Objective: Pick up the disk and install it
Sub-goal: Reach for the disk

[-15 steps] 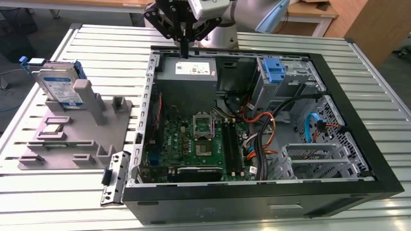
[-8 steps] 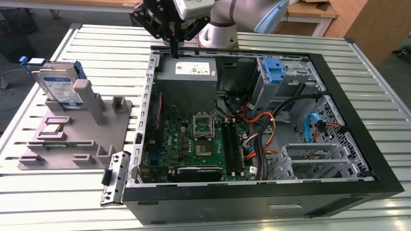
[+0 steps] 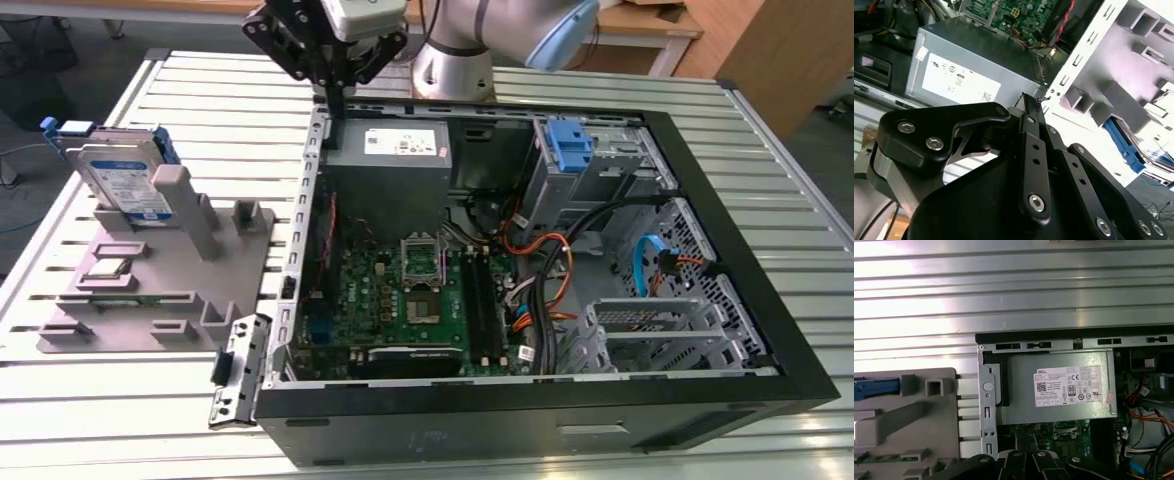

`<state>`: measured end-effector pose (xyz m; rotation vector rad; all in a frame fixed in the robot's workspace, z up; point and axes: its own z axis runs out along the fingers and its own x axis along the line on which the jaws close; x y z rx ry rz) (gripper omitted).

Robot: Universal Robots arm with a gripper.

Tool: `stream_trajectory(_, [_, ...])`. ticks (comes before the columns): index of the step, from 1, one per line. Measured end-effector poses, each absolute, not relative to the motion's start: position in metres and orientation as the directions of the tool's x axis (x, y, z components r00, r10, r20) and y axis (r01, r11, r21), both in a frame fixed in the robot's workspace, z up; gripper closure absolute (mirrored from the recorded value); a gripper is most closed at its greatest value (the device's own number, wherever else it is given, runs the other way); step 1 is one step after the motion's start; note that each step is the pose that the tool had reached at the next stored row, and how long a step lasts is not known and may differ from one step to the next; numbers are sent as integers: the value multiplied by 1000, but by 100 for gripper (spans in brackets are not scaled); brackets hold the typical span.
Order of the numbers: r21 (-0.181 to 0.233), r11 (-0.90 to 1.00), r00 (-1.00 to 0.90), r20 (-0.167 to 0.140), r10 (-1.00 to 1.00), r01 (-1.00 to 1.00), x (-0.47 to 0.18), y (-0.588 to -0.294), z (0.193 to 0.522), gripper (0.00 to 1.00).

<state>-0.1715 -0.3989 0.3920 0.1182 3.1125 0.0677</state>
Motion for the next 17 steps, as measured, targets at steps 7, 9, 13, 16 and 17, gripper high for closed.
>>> stream_trajectory(7, [44, 996, -997, -25, 77, 75, -192, -399, 391, 89])
stream_trajectory(9, [44, 996, -997, -24, 77, 75, -198, -399, 391, 89])
stream_trajectory(13, [44, 996, -997, -24, 77, 76, -211, -399, 391, 89])
stream_trajectory(16, [44, 996, -997, -24, 77, 76, -221, -399, 391, 89])
stream_trajectory(17, [44, 996, -997, -24, 77, 76, -225, -399, 391, 89])
